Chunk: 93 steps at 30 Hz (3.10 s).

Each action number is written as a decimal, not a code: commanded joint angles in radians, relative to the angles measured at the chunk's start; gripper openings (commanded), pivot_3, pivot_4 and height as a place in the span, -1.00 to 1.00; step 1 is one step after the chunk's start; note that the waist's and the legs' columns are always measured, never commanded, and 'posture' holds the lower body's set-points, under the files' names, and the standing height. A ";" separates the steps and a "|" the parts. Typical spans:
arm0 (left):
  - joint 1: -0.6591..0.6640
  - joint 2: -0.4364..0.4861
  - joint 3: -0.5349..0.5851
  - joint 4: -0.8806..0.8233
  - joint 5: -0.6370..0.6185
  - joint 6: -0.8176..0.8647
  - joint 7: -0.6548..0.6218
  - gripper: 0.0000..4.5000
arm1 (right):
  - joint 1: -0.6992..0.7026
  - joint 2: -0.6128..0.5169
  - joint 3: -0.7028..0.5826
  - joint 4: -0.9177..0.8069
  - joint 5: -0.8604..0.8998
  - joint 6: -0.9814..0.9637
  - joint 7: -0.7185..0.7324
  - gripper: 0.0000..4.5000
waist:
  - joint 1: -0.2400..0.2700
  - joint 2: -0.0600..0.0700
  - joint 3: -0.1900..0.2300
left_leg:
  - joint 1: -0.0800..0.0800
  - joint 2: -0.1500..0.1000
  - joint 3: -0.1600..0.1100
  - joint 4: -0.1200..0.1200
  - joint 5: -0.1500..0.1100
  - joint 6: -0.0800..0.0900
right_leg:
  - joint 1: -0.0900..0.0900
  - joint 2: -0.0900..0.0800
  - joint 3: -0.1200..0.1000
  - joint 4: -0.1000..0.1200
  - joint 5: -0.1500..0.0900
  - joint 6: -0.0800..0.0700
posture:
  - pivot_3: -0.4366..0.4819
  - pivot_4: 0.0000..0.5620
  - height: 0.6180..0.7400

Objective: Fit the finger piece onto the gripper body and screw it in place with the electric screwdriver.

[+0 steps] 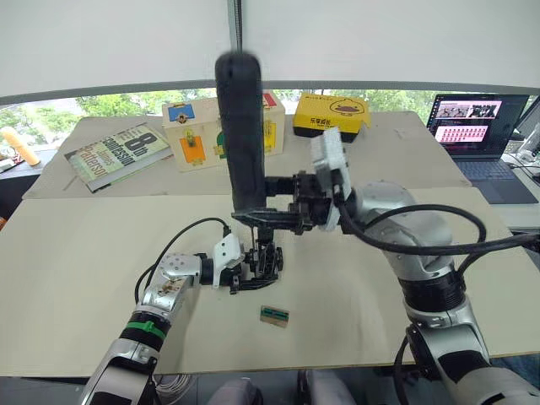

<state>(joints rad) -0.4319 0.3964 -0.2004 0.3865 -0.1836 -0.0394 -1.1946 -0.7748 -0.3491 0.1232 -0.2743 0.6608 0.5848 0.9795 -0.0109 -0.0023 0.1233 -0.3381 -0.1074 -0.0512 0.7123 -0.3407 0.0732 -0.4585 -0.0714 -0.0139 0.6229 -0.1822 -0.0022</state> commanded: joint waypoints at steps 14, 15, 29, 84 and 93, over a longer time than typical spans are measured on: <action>0.014 0.044 -0.004 0.040 0.017 0.021 -0.009 0.97 | -0.017 -0.087 -0.142 -0.198 0.277 0.085 -0.002 -0.15 | 0.004 0.000 0.000 | 0.000 0.000 0.000 0.000 0.000 0.000 | 0.000 0.000 0.000 -0.001 0.000 0.000 | -0.05 -0.47 1.00; 0.023 0.057 0.011 0.033 0.005 0.013 -0.014 0.97 | -0.023 -0.101 -0.152 -0.222 0.302 0.100 -0.012 -0.15 | 0.002 0.000 0.000 | 0.000 0.000 0.000 0.000 0.000 0.000 | 0.000 0.000 0.000 -0.001 0.000 0.000 | -0.05 -0.47 1.00; 0.199 0.333 0.283 -0.007 -0.199 -0.134 -0.242 0.97 | 0.441 -0.443 -0.521 -0.353 0.271 0.052 -0.051 -0.15 | 0.021 0.000 0.005 | -0.004 0.001 0.001 -0.004 -0.002 0.004 | -0.001 0.001 0.000 -0.011 0.001 0.002 | -0.05 -0.47 1.00; 0.212 0.084 -0.119 -0.291 -0.004 -0.014 -0.076 0.97 | 0.513 -0.146 0.066 -0.248 -0.086 -0.329 0.097 -0.15 | 0.024 0.001 0.014 | -0.002 0.000 0.001 0.000 -0.002 0.003 | 0.003 0.001 -0.002 -0.010 0.002 0.003 | -0.05 -0.47 1.00; 0.214 0.080 -0.124 -0.283 0.003 -0.023 -0.072 0.97 | 0.516 -0.147 0.079 -0.227 -0.098 -0.335 0.110 -0.15 | 0.025 0.001 0.013 | 0.000 0.000 0.001 0.000 -0.002 0.003 | 0.004 0.000 -0.001 -0.010 0.002 0.003 | -0.05 -0.47 1.00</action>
<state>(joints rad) -0.2259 0.4839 -0.2990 0.0802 -0.1963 -0.0648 -1.2739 -0.2536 -0.4991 0.2127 -0.4779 0.5523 0.2758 1.0840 0.0143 -0.0016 0.1368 -0.3380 -0.1072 -0.0504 0.7123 -0.3423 0.0758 -0.4545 -0.0710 -0.0154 0.6127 -0.1806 0.0007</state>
